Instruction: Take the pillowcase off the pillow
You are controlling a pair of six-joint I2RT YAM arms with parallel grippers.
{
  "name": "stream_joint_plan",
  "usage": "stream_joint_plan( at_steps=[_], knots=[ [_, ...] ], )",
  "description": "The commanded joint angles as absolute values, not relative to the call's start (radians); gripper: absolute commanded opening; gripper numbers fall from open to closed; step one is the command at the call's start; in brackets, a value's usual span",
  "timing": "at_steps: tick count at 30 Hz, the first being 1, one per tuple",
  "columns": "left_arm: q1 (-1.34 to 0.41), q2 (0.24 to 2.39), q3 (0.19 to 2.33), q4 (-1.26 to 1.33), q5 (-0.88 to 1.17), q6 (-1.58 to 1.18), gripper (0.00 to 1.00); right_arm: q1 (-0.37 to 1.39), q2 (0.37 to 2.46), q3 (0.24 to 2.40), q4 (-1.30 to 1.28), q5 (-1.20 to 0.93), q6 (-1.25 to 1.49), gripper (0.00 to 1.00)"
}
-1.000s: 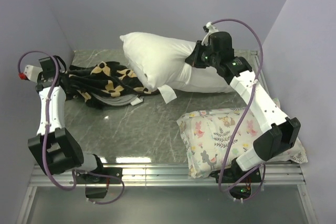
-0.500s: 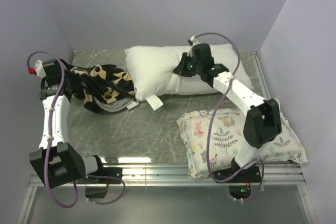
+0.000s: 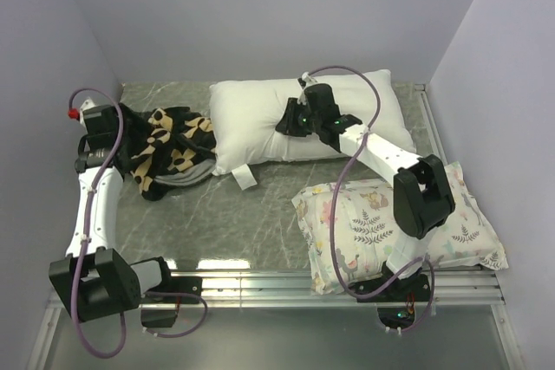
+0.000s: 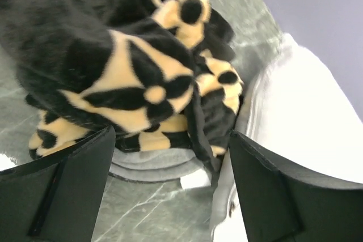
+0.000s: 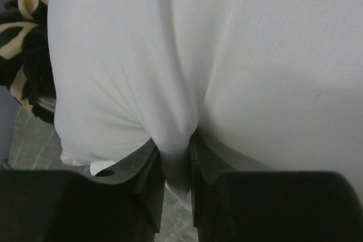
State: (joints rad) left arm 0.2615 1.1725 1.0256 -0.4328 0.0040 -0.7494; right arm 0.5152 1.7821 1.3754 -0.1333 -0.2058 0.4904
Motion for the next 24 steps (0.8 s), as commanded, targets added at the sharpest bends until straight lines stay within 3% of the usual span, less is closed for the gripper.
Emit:
stream_joint_plan(
  at_steps=[1, 2, 5, 9, 10, 15, 24],
  knots=[
    [0.215, 1.123, 1.097, -0.437, 0.011, -0.631, 0.87, 0.523, 1.691, 1.41, -0.124, -0.17, 0.482, 0.34],
    [0.174, 1.103, 1.11, -0.452, 0.002, -0.615, 0.87, 0.525, 1.675, 1.408, -0.132, -0.167, 0.479, 0.45],
    [0.083, 1.065, 1.123, -0.48, -0.07, -0.575, 0.88, 0.523, 1.58, 1.399, -0.156, -0.146, 0.466, 0.63],
    [-0.027, 1.005, 1.094, -0.469, -0.086, -0.552, 0.89, 0.522, 1.462, 1.368, -0.186, -0.129, 0.449, 0.74],
    [-0.052, 0.983, 1.088, -0.468, -0.093, -0.543, 0.89, 0.522, 1.436, 1.359, -0.189, -0.115, 0.44, 0.89],
    [-0.199, 0.931, 1.057, -0.491, -0.135, -0.506, 0.89, 0.522, 1.251, 1.238, -0.201, -0.104, 0.431, 0.91],
    [-0.225, 0.787, 0.928, -0.476, -0.092, -0.428, 0.9, 0.522, 0.887, 0.87, -0.161, -0.002, 0.463, 0.94]
  ],
)
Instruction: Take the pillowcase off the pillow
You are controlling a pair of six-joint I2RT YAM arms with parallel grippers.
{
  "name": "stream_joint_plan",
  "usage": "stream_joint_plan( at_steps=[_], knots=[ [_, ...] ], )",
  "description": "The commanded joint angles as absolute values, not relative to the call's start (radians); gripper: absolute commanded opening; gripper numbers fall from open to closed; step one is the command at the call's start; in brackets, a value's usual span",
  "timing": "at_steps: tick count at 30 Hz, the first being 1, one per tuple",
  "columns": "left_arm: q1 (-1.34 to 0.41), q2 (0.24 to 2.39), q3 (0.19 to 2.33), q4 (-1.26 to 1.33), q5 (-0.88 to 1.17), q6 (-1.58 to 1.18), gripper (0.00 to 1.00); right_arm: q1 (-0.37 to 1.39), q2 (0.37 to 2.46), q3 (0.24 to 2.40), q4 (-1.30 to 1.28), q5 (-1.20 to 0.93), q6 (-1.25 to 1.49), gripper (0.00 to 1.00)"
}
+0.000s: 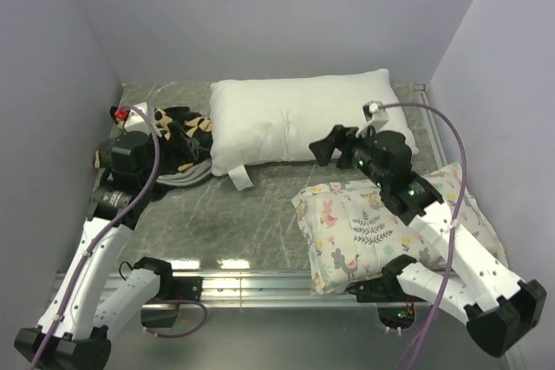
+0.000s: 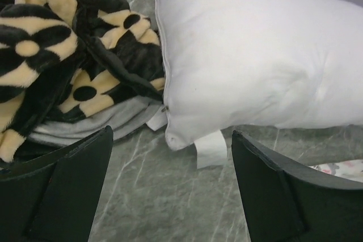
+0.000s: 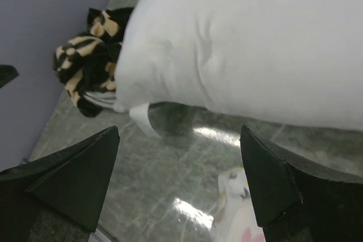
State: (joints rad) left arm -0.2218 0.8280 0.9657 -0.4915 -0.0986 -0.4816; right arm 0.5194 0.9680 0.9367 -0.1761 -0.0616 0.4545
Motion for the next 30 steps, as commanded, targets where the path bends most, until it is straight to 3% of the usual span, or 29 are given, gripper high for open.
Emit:
stream_joint_plan(
  at_steps=[1, 10, 30],
  knots=[
    [-0.225, 0.77, 0.895, -0.468, -0.101, -0.423, 0.91, 0.522, 0.865, 0.823, -0.163, 0.027, 0.466, 0.94],
    [-0.227, 0.698, 0.87, -0.456, -0.083, -0.419, 0.92, 0.522, 0.755, 0.686, -0.155, 0.089, 0.488, 0.97],
    [-0.226, 0.669, 0.856, -0.445, -0.063, -0.411, 0.94, 0.52, 0.742, 0.683, -0.186, 0.101, 0.456, 0.97]
  ],
)
